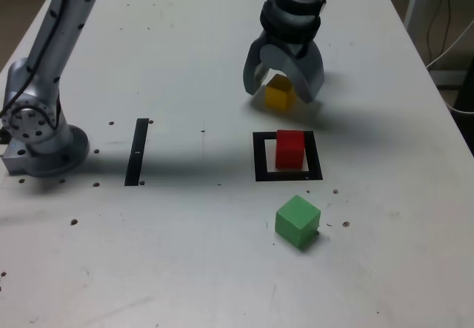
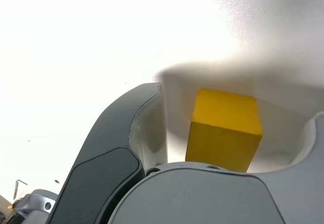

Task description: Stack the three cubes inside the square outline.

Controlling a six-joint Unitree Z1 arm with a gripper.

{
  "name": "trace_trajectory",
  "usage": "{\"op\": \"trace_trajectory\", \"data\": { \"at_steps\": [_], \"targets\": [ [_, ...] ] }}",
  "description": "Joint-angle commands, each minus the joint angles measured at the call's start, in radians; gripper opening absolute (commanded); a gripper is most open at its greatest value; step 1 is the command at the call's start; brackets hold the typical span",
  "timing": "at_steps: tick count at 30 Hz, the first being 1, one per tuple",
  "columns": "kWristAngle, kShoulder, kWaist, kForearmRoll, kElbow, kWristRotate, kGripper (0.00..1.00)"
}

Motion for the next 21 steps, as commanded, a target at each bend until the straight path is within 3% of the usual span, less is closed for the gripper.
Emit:
{"op": "trace_trajectory", "data": {
  "at_steps": [1, 13, 21],
  "targets": [
    [0.004, 0.011, -0.002, -0.001, 0.002, -0.007, 0.85],
    [0.035, 0.014, -0.010, -0.004, 0.004, -0.037, 0.38],
    [0.039, 0.013, -0.014, -0.002, 0.001, -0.040, 0.33]
  ]
}}
